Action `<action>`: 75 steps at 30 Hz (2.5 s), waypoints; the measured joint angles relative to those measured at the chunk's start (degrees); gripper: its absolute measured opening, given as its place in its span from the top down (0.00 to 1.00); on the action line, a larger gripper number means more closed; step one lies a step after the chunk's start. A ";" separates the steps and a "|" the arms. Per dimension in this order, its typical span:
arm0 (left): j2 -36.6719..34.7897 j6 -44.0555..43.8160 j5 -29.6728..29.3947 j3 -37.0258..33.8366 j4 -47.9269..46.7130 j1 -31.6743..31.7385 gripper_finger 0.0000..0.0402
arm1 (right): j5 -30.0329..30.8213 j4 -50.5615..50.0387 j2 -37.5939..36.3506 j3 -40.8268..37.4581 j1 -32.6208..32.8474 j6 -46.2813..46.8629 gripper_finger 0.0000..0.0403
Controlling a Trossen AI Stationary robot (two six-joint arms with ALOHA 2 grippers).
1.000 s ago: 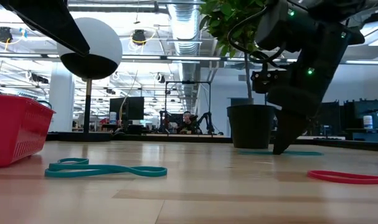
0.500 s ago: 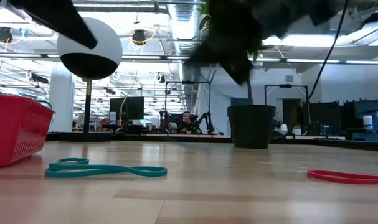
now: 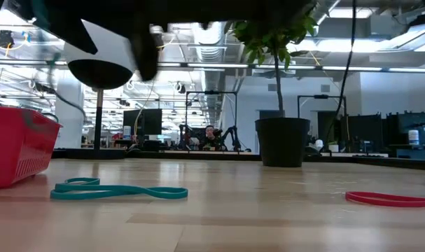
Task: Pick and place items into bin
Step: Put the blue rubber band into the red bin
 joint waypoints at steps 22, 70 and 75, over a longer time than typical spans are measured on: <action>-0.01 1.22 1.34 0.02 -0.06 0.00 0.74 | -4.96 -19.21 11.93 27.50 -2.75 -9.26 1.00; 0.09 5.85 7.16 -0.02 0.04 0.04 0.74 | 17.18 -31.06 6.33 30.17 2.45 -25.34 1.00; 0.07 7.29 10.65 -0.02 0.04 -0.28 0.74 | 17.01 -33.53 6.07 30.21 2.91 -24.29 0.99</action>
